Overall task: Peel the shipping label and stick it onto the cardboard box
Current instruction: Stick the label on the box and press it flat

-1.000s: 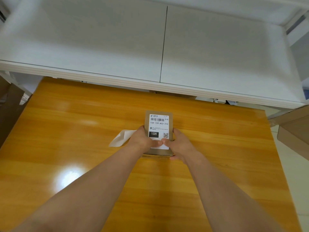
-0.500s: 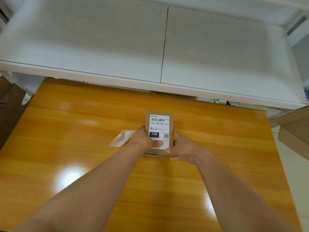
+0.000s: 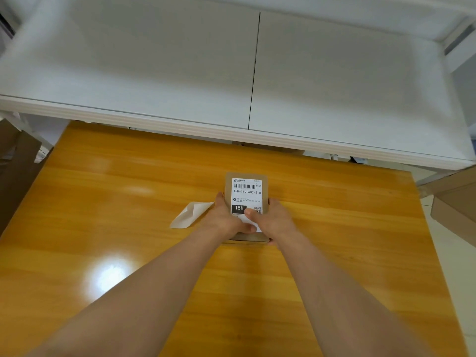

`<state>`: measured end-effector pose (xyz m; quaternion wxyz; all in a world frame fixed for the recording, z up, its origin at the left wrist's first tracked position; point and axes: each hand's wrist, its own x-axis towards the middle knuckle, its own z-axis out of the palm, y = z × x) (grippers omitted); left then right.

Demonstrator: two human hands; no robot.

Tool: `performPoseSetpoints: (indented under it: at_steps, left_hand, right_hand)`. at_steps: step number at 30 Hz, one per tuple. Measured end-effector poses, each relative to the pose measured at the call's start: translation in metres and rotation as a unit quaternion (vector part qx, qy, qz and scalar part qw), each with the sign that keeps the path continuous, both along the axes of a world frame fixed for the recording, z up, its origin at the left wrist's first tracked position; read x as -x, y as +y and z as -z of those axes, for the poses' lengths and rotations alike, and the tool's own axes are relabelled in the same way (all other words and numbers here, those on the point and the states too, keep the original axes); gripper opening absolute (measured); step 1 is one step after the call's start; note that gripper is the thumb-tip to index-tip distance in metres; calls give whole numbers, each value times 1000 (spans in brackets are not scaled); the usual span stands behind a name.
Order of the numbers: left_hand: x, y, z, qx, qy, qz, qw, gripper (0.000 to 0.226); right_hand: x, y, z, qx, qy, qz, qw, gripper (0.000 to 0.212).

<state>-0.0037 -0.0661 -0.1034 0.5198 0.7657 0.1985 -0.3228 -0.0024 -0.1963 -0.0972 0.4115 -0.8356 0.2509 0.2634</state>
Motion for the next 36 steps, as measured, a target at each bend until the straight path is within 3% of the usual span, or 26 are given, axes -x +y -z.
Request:
performPoseSetpoints:
  at_steps: [7, 11, 14, 16, 19, 24, 29, 31, 33, 36]
  left_hand:
    - [1, 11, 0, 13, 3, 37, 999, 101]
    - [-10, 25, -6, 38, 85, 66, 994, 88]
    - [-23, 26, -12, 29, 113, 30, 993, 75]
    - [-28, 20, -15, -1, 86, -3, 996, 68]
    - [-27, 12, -9, -98, -2, 12, 995, 36]
    - [-34, 15, 7, -111, -9, 22, 994, 39]
    - [-45, 19, 7, -127, -14, -47, 991, 64]
    - [-48, 14, 5, -64, -53, -23, 996, 92]
    - [-52, 9, 8, -57, -91, 27, 994, 121]
    - [-58, 6, 9, -117, -111, 73, 984, 113]
  right_hand:
    - [-1, 2, 1, 1, -7, 5, 1000, 45]
    - [-5, 2, 1, -23, 14, 18, 999, 43]
    - [-7, 2, -1, -36, 35, 1, 999, 44]
    - [-7, 3, -1, -38, 31, -11, 999, 42]
    - [-4, 2, 0, -31, 18, -25, 999, 42]
    - [-5, 0, 4, -28, 22, -16, 999, 43]
    - [-6, 0, 6, -39, 33, 4, 999, 42]
    - [-6, 0, 6, -36, 32, 3, 999, 41]
    - [-7, 0, 6, -31, 30, -5, 999, 41]
    - [-6, -2, 7, -31, 26, -11, 999, 42]
